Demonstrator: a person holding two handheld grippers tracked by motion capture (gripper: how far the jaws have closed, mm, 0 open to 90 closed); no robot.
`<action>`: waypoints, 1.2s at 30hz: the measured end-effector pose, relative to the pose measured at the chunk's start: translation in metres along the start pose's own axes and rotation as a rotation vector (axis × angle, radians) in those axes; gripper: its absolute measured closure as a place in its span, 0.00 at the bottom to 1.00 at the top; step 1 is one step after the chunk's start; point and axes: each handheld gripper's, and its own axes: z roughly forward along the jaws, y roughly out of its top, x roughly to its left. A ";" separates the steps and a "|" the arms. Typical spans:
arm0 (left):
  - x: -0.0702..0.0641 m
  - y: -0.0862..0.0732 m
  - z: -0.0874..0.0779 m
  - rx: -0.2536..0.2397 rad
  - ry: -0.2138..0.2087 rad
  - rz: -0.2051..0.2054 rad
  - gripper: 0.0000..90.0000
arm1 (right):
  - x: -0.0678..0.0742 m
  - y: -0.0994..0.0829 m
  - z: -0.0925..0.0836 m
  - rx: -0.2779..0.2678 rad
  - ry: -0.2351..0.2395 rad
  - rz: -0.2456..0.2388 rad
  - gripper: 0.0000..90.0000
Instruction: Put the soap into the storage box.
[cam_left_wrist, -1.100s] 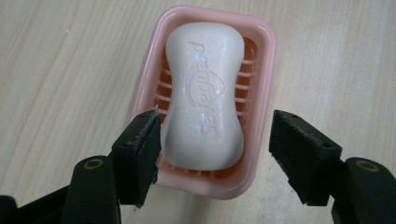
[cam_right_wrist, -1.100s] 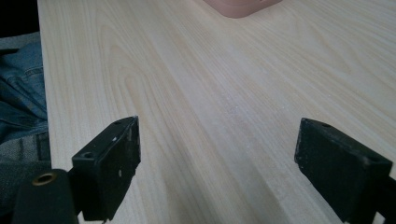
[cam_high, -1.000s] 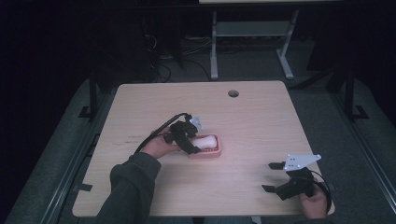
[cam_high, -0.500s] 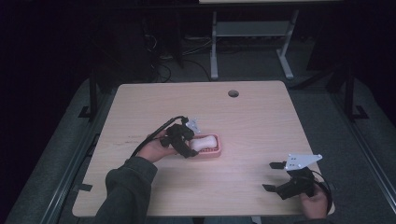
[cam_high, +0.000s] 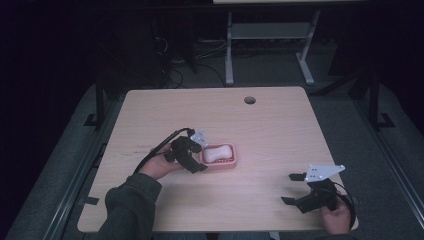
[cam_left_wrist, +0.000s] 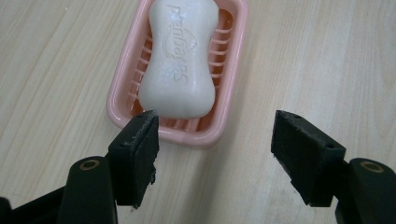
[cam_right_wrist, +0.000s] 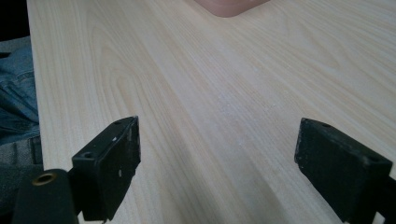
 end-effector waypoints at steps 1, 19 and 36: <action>0.000 -0.001 -0.001 0.002 -0.002 0.009 0.35 | 0.000 0.000 0.000 0.001 0.001 0.002 0.16; -0.013 -0.015 -0.006 0.000 0.003 0.018 0.34 | 0.000 -0.001 -0.002 -0.003 -0.019 0.015 0.16; -0.024 -0.038 -0.016 -0.021 0.008 -0.008 0.32 | 0.001 -0.001 -0.003 -0.003 -0.028 0.016 0.16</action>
